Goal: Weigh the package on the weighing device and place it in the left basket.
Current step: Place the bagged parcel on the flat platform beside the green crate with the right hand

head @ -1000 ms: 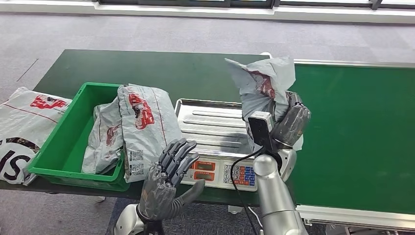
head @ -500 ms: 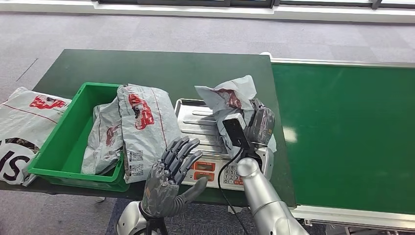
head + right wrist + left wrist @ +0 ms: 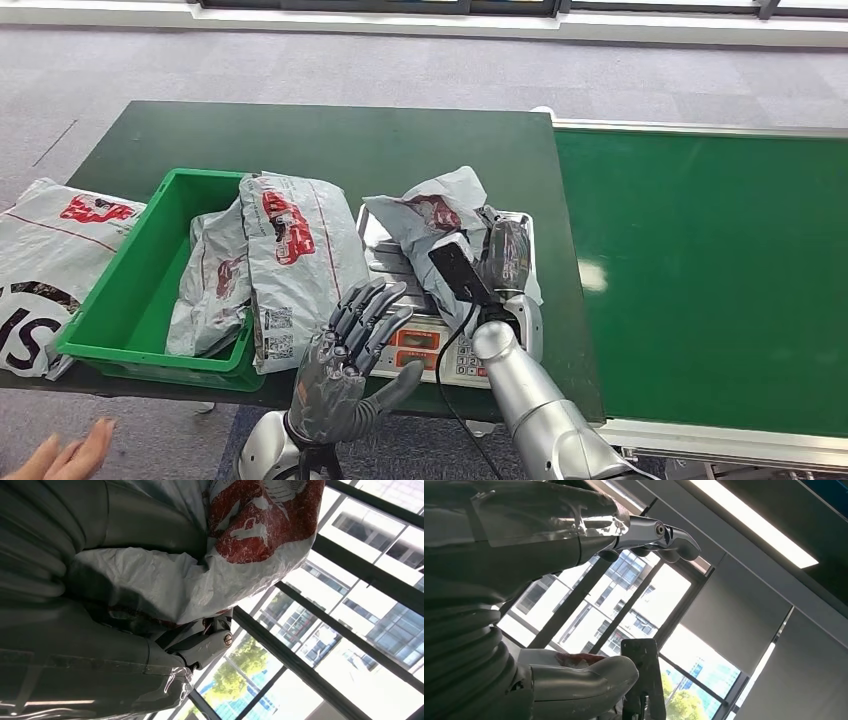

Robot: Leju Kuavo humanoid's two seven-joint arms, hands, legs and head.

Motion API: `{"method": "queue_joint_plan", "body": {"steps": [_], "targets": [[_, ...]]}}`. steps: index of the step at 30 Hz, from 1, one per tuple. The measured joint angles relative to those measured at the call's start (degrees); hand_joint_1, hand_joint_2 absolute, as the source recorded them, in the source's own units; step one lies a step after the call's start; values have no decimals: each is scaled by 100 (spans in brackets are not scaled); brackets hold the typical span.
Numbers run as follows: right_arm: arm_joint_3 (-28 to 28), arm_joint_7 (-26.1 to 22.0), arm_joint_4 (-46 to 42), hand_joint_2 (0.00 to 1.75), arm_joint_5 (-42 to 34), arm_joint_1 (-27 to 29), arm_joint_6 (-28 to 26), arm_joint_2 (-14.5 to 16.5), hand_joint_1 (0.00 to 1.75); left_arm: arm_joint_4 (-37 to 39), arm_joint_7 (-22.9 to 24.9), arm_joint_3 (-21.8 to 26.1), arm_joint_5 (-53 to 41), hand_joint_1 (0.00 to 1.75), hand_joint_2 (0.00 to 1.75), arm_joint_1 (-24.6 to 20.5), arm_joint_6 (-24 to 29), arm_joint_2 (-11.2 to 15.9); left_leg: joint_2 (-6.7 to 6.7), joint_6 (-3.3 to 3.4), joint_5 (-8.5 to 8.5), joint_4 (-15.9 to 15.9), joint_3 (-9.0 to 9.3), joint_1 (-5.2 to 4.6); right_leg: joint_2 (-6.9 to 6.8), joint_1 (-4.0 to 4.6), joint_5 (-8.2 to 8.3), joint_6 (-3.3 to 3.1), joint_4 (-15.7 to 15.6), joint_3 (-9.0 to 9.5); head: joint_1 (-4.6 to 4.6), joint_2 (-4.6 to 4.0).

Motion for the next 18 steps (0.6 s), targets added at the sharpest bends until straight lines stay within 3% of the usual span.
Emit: {"method": "queue_joint_plan", "body": {"steps": [6, 13, 17, 18], "targets": [[29, -44, 61, 175, 32, -22, 133, -4, 175, -1, -1, 0, -1, 0, 175, 0, -1, 0, 0, 0, 0, 0, 0, 0, 0, 0, 0, 0, 0, 0, 0, 0], [383, -546, 105, 175, 314, -13, 1013, -22, 175, 2, -93, 0, 68, 0, 175, 3, -15, 2, 0, 0, 0, 0, 2, 1, 1, 1, 0, 0, 0, 0, 0, 0], [809, -611, 107, 175, 395, 5, 1112, -21, 0, 3, -132, 0, 93, 0, 175, 19, -15, 7, 1, 0, 0, 0, 2, 1, 2, 1, -1, -1, 0, -1, 0, 0], [881, -615, 107, 175, 391, 6, 1112, -22, 0, 3, -134, 0, 93, 0, 175, 24, -15, 9, 1, 0, 0, 0, 2, 1, 2, 1, -1, -1, 0, -1, 0, 0]]}}
